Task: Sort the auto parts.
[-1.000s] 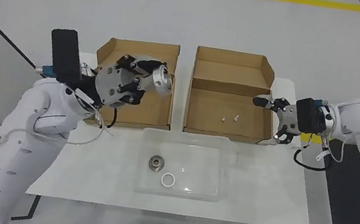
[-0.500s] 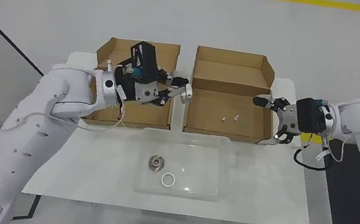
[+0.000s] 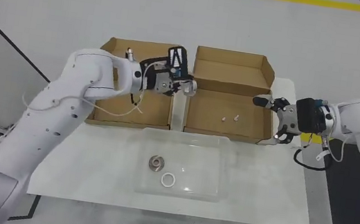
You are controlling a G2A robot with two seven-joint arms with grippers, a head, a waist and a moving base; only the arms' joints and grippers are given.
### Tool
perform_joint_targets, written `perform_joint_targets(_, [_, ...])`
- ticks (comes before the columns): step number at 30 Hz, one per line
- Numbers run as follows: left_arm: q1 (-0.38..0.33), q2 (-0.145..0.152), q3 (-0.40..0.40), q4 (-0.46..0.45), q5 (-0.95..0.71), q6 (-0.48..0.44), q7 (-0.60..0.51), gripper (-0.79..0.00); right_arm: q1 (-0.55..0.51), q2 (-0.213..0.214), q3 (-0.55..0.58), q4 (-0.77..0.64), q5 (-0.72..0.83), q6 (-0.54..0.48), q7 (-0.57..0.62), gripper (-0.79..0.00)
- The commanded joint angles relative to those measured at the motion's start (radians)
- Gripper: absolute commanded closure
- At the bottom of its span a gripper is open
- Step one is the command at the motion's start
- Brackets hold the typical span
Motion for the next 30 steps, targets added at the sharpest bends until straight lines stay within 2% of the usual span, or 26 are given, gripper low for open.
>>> perform_joint_targets(1, [-0.021, -0.004, 0.015, 0.039, 0.016, -0.005, -0.018, 0.000, 0.000, 0.000, 0.000, 0.000, 0.000, 0.000, 0.000, -0.785])
perform_joint_targets(7, [-0.071, -0.012, 0.043, 0.140, 0.066, -0.034, -0.080, 0.000, 0.000, 0.000, 0.000, 0.000, 0.000, 0.000, 0.000, -0.785])
perform_joint_targets(12, [-0.089, -0.013, 0.064, 0.186, 0.135, -0.070, -0.128, 0.000, 0.000, 0.000, 0.000, 0.000, 0.000, 0.000, 0.000, -0.785])
perform_joint_targets(30, [-0.038, -0.024, 0.150, 0.293, 0.295, -0.078, -0.130, 0.000, 0.000, 0.000, 0.000, 0.000, 0.000, 0.000, 0.000, -0.785])
